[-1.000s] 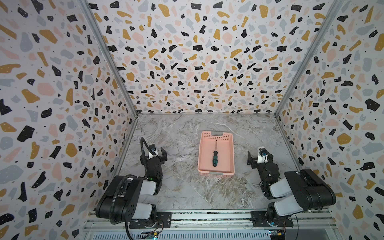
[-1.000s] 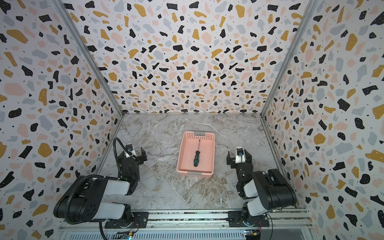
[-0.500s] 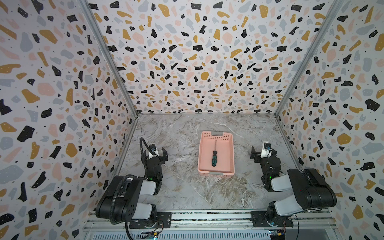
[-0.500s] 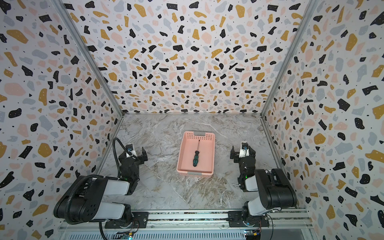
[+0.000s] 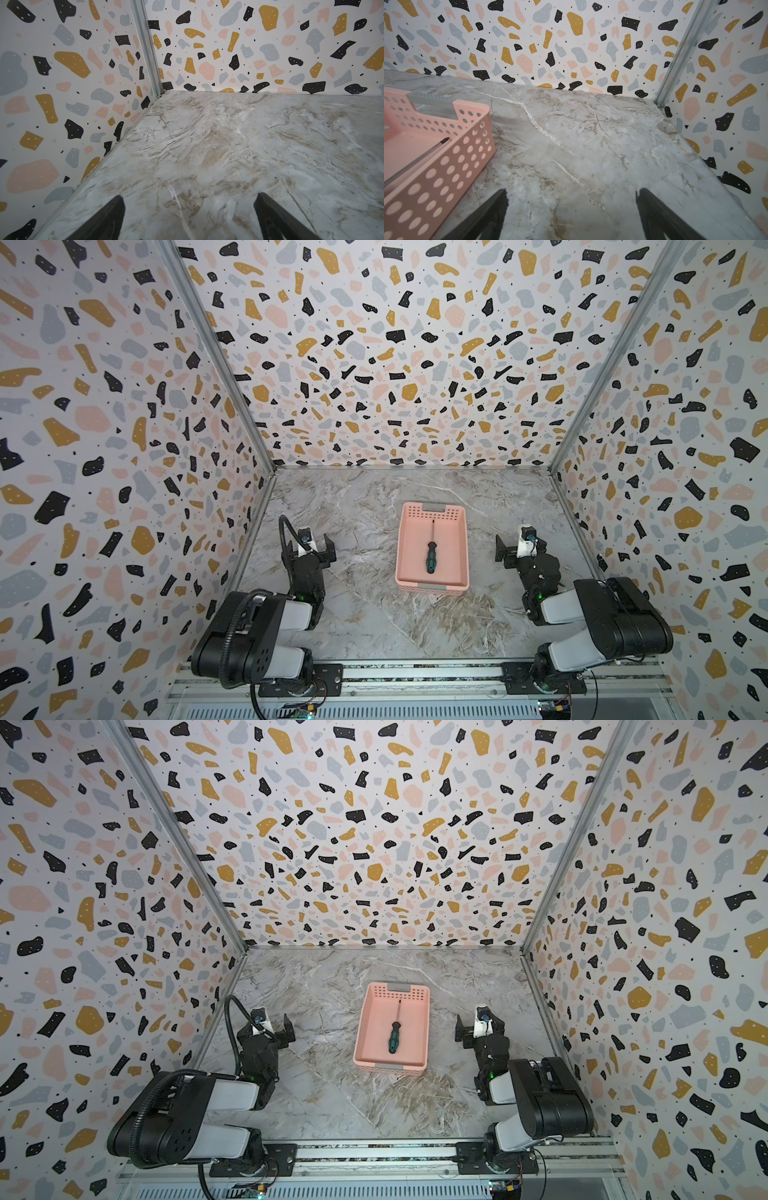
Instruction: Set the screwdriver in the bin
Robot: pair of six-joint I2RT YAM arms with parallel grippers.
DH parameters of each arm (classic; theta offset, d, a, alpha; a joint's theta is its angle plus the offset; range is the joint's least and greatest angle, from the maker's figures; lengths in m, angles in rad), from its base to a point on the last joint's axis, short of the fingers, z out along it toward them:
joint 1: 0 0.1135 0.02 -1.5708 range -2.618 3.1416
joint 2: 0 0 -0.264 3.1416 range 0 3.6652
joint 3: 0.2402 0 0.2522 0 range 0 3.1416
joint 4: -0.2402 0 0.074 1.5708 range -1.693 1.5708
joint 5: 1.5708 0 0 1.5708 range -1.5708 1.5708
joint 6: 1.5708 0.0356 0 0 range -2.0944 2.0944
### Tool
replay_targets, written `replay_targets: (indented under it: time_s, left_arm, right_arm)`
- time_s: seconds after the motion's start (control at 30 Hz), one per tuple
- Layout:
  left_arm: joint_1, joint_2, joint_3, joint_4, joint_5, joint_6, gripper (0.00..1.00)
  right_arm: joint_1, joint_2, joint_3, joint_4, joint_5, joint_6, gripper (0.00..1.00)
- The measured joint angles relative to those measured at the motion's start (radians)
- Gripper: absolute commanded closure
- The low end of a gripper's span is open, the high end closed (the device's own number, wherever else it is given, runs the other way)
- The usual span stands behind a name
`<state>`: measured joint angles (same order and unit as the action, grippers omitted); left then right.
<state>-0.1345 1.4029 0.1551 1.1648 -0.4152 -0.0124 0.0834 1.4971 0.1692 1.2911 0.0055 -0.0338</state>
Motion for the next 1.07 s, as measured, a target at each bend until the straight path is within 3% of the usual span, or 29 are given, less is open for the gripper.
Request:
replay_targets:
  time_s: [1.07]
  left_arm:
    - [0.0,0.0,0.0,0.0,0.006,-0.002,0.0]
  right_arm:
    - [-0.014,0.002,0.025,-0.051,-0.029,0.0,0.01]
